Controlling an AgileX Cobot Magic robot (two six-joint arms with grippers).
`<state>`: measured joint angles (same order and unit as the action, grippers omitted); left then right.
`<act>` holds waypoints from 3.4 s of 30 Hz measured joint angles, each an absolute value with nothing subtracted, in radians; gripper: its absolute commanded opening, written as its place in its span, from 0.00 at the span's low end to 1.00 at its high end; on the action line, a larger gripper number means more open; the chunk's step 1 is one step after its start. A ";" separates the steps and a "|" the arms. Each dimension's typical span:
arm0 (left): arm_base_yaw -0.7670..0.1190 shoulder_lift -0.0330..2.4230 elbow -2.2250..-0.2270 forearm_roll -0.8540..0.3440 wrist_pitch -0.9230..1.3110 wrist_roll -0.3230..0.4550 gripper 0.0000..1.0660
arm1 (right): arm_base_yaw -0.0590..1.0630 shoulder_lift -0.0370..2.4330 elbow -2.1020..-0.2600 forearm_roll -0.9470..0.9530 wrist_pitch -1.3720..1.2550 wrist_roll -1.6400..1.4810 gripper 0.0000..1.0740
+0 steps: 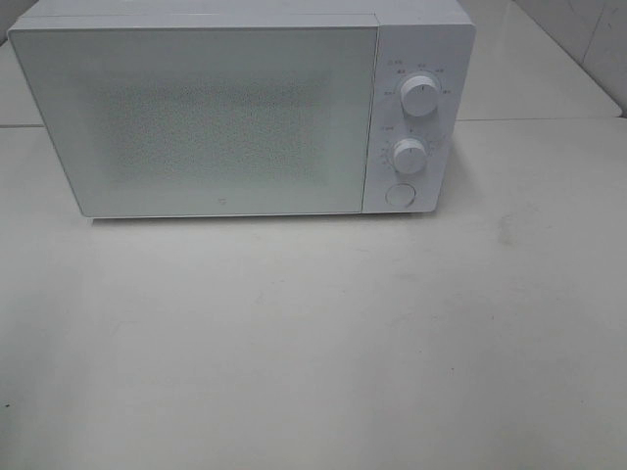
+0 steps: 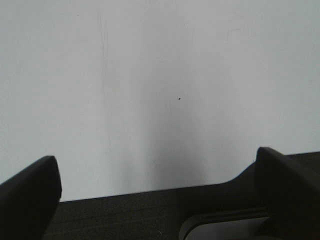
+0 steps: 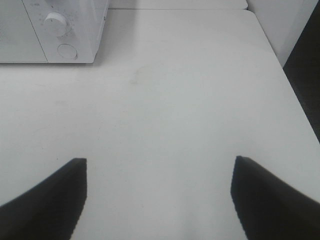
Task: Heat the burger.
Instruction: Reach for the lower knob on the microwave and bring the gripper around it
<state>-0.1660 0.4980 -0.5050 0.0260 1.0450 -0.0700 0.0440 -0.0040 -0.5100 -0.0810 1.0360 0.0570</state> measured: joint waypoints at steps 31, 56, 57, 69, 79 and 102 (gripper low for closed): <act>0.020 -0.003 -0.503 -0.029 1.033 -0.070 0.94 | 0.044 -0.004 -0.510 -0.081 1.036 0.057 0.71; 0.020 -0.003 -0.503 -0.029 1.033 -0.070 0.94 | 0.044 -0.004 -0.510 -0.081 1.036 0.057 0.71; 0.020 -0.003 -0.503 -0.029 1.033 -0.070 0.94 | 0.044 -0.004 -0.510 -0.081 1.036 0.057 0.71; 0.020 -0.003 -0.503 -0.029 1.033 -0.070 0.94 | 0.044 -0.004 -0.510 -0.081 1.036 0.057 0.70; 0.020 -0.004 -0.503 -0.029 1.033 -0.070 0.94 | 0.044 0.092 -0.575 -0.080 1.015 0.057 0.70; 0.020 -0.004 -0.503 -0.029 1.033 -0.070 0.94 | 0.044 0.510 -0.580 -0.076 0.633 0.057 0.70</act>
<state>0.0200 -0.0040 -0.5030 -0.0290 1.0330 -0.0700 0.0440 0.5100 -0.5800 -0.0760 0.6330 0.0570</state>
